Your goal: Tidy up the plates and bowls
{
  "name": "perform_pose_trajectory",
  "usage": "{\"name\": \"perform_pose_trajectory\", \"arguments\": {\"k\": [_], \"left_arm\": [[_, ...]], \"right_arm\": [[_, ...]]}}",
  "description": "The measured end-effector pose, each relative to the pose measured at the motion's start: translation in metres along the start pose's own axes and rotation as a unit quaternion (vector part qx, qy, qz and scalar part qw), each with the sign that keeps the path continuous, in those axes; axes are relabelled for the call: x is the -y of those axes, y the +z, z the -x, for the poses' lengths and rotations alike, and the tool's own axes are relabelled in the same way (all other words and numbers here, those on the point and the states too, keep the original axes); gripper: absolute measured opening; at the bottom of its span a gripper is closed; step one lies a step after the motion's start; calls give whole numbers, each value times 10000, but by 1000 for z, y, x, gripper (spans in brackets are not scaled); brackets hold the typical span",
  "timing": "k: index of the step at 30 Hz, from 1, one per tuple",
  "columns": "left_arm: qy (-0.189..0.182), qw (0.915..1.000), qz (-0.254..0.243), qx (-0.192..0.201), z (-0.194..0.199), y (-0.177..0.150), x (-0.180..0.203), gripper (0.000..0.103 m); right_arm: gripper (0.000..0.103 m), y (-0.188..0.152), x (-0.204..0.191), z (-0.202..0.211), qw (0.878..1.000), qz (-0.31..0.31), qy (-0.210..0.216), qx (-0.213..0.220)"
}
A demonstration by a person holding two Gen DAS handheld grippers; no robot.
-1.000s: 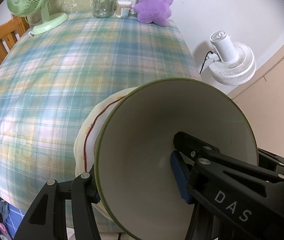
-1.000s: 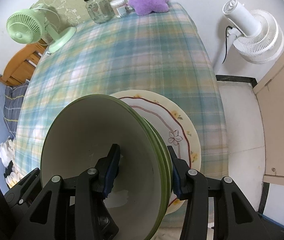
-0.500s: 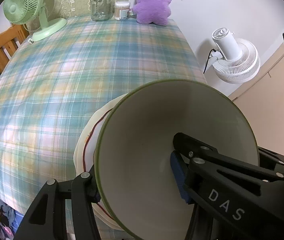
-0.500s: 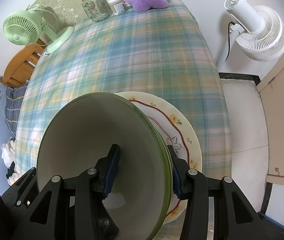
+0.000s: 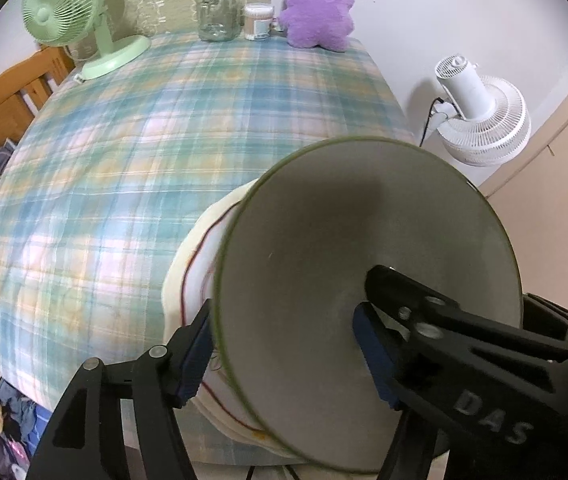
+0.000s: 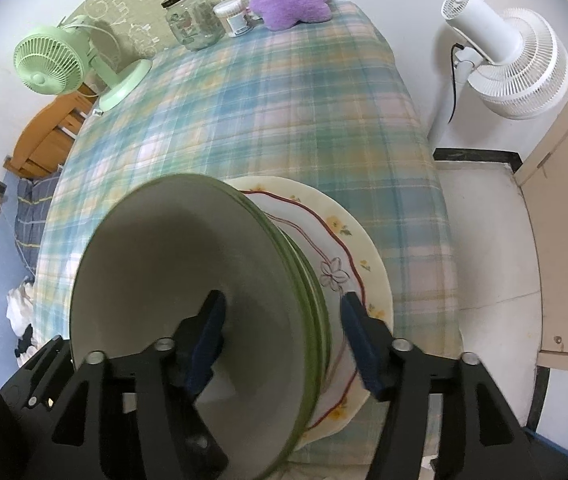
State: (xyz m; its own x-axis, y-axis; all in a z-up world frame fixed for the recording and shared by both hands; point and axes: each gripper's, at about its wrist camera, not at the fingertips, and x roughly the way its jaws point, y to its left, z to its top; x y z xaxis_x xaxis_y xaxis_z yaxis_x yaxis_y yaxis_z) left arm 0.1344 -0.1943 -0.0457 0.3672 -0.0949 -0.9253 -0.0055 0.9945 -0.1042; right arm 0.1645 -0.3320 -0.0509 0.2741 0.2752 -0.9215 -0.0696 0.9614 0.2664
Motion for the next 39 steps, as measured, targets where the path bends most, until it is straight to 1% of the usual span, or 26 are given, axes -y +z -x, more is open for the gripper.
{"name": "perform_pose_trajectory", "arguments": {"k": [1, 4, 6, 7, 12, 16, 21, 24, 26, 29, 32, 35, 37, 39], "left_arm": [[34, 10000, 23, 20, 2, -1, -1, 75], [73, 9999, 56, 97, 8, -2, -4, 79], [78, 9997, 15, 219, 16, -2, -4, 83], [73, 9995, -23, 303, 21, -2, -4, 83], [59, 9969, -239, 751, 46, -1, -11, 85], [53, 9940, -348, 1031, 63, 1, -28, 85], [72, 9913, -395, 1257, 79, -1, -65, 85], [108, 9889, -431, 1417, 88, -2, -94, 88], [135, 9868, -480, 1541, 92, -4, -113, 90], [210, 9819, -683, 1756, 97, -7, -143, 93], [205, 9770, -876, 1935, 100, -15, -171, 96], [255, 9744, -962, 2016, 98, -23, -193, 97], [373, 9714, -949, 2145, 96, -31, -207, 98], [430, 9705, -876, 2204, 93, -36, -219, 100]], "right_arm": [[74, -1, 1, 2, 10000, -3, 17, 21], [75, -2, 2, 8, 9999, 43, 8, 96], [75, -3, 0, 15, 9998, 109, -15, 171], [75, -3, -2, 18, 9996, 139, -50, 222], [75, -4, -15, 40, 9974, 244, -277, 613], [75, -7, -32, 58, 9932, 231, -560, 996], [75, -16, -61, 71, 9880, 159, -832, 1292], [75, -25, -86, 76, 9836, 75, -1025, 1484], [75, -31, -101, 77, 9805, -16, -1111, 1621], [75, -41, -122, 75, 9757, -175, -1254, 1787], [75, -53, -145, 66, 9725, -308, -1322, 1895], [75, -63, -165, 55, 9703, -331, -1289, 2021], [75, -71, -179, 47, 9696, -282, -1241, 2088], [75, -78, -191, 40, 9673, -158, -1231, 2211]]}}
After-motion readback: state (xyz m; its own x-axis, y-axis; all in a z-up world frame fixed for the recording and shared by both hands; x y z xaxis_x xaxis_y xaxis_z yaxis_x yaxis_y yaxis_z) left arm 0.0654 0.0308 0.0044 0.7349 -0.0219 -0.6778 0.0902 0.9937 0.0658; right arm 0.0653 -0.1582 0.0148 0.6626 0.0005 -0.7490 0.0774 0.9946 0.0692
